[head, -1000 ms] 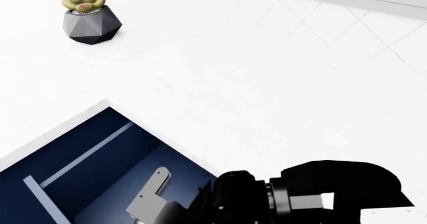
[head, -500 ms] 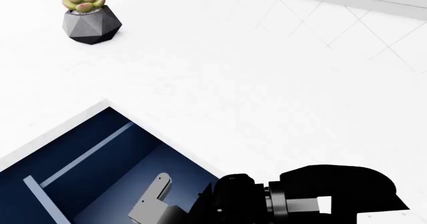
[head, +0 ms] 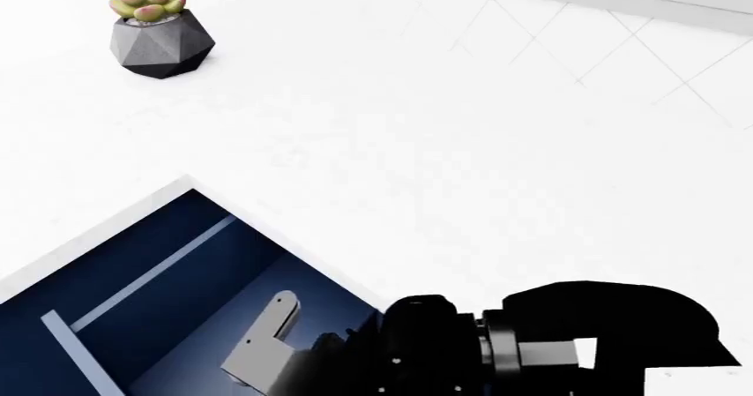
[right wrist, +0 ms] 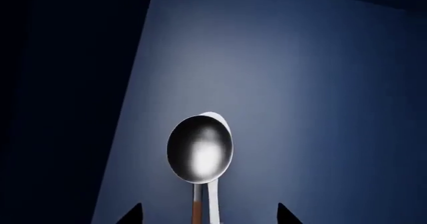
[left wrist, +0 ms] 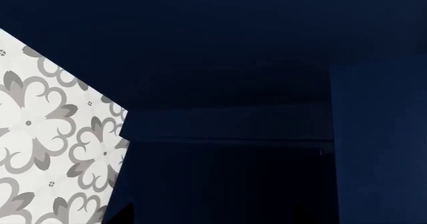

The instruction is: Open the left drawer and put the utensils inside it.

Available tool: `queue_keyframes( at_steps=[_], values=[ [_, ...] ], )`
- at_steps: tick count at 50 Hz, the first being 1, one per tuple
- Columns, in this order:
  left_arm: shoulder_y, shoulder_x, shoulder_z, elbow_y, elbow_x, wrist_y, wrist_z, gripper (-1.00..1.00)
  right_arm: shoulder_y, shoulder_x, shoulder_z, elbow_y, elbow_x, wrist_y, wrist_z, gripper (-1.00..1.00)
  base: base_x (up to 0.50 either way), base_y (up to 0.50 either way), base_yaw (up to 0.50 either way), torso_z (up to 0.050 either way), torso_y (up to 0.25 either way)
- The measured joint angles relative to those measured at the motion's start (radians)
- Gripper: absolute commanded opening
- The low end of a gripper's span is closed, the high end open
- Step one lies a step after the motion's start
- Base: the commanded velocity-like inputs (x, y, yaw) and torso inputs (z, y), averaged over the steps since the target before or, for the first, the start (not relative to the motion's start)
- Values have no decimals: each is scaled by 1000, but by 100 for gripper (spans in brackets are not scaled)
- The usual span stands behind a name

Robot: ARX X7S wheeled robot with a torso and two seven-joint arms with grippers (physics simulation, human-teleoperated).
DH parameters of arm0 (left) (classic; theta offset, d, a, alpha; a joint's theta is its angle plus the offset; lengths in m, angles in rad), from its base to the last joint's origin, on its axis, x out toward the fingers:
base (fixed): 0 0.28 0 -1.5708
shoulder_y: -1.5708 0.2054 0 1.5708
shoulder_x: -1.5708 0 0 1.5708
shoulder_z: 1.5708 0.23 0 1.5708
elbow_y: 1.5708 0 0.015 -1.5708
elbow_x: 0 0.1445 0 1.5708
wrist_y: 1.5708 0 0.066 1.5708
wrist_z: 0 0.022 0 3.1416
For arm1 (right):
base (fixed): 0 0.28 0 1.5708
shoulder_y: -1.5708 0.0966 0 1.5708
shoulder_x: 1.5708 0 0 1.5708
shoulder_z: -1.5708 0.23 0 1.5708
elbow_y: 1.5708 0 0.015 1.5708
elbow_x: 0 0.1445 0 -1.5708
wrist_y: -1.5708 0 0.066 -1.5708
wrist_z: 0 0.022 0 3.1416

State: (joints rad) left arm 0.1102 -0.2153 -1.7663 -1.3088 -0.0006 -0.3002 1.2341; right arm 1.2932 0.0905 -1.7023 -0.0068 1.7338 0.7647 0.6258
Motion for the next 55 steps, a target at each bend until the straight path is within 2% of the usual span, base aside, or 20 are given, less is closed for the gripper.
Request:
queue_keyframes(
  at_steps=[24,39,55],
  values=[
    [0,1,1,0,0,3,-1,100,264,121,219,-280,222,-8,207,100,0,0,0,0,0],
    [-1,4,6,0,1,6,-2,100,420,222,376,-393,334,-36,248,100,0,0,0,0,0],
    [-2,7,13,0,1,14,-5,100,488,308,475,-457,370,-61,249,100,0,0,0,0,0]
  ],
)
